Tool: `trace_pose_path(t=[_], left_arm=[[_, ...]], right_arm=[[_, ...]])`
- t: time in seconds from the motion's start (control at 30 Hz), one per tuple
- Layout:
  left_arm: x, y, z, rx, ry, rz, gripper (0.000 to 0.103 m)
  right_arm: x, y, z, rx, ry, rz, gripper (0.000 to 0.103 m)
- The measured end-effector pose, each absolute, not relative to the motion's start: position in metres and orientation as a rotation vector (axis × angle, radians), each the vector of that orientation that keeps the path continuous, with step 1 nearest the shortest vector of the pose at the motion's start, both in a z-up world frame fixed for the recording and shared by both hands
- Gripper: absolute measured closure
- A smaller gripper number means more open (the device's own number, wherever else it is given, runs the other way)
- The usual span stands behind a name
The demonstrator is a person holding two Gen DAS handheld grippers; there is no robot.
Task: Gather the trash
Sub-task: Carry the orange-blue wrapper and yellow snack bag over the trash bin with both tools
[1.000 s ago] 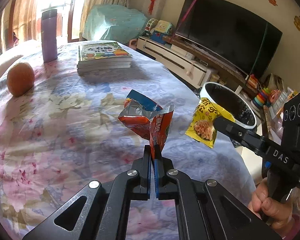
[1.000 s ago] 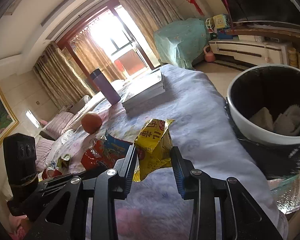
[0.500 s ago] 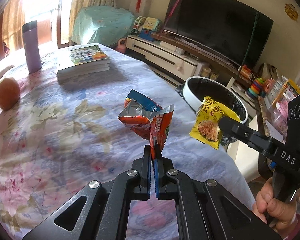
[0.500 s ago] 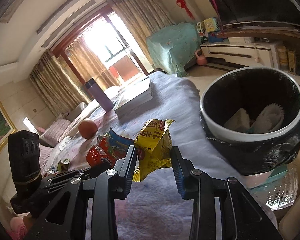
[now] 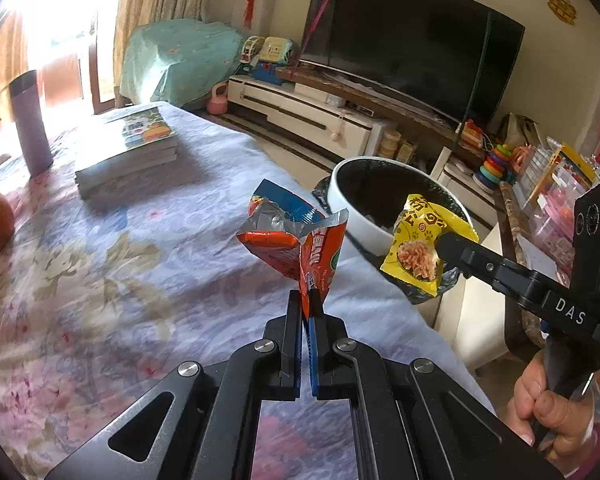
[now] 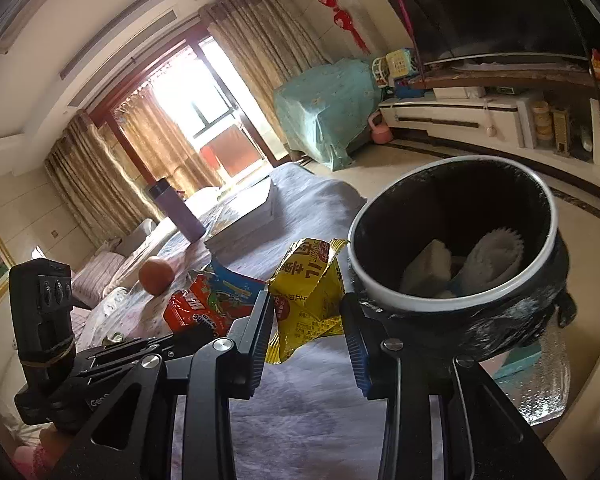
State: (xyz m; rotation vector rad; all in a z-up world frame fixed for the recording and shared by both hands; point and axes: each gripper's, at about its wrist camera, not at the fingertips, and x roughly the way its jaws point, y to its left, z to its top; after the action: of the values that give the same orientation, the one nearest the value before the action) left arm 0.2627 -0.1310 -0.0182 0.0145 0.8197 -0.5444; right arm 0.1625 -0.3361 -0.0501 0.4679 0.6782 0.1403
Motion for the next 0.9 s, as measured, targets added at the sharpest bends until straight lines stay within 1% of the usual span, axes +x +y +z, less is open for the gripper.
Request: trace_pose_path(t=[0.9], left_arm=[[0.274, -0.164, -0.011, 0.064, 0.802, -0.600, 0.102]], right_arm=[[0.150, -0.364, -0.042, 0.484, 0.651, 0.084, 0.067]])
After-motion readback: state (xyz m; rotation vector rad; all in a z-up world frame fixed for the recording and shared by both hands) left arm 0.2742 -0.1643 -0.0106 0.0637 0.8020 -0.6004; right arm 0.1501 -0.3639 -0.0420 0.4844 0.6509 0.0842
